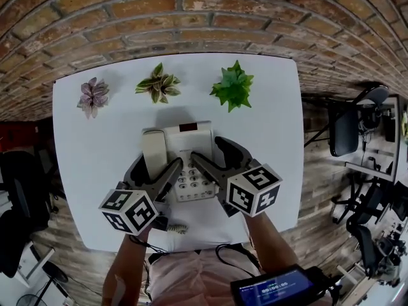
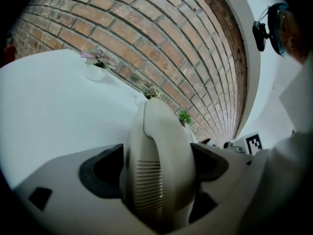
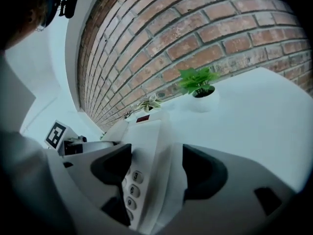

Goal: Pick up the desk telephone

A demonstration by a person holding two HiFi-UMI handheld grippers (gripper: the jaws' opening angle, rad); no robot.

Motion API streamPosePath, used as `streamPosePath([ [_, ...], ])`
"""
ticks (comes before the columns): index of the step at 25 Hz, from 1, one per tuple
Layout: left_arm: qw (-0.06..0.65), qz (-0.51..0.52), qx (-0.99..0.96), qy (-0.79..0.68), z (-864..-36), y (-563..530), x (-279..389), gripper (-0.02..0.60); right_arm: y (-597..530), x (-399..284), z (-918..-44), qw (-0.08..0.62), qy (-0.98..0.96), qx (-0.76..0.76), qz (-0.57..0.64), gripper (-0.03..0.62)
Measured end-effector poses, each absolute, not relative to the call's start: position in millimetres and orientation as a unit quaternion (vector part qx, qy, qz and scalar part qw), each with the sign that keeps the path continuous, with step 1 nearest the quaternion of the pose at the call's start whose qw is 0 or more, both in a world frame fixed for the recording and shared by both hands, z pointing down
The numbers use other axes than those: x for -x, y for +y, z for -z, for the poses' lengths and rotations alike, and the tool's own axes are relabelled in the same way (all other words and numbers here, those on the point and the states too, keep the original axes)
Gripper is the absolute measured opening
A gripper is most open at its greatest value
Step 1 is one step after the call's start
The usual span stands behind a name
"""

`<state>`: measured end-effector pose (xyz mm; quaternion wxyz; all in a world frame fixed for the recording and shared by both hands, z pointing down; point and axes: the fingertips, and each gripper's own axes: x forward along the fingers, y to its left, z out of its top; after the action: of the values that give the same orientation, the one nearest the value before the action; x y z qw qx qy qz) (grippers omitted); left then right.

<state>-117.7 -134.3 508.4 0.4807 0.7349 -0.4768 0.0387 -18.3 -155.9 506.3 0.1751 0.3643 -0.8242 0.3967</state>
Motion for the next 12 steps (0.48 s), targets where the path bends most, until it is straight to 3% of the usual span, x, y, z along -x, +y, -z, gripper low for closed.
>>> streamPosePath([
  [12, 0.501, -0.063, -0.753, -0.422, -513, -136, 110, 0.430, -156, 35, -512, 0.162, -0.822, -0.295, -0.460, 0.305],
])
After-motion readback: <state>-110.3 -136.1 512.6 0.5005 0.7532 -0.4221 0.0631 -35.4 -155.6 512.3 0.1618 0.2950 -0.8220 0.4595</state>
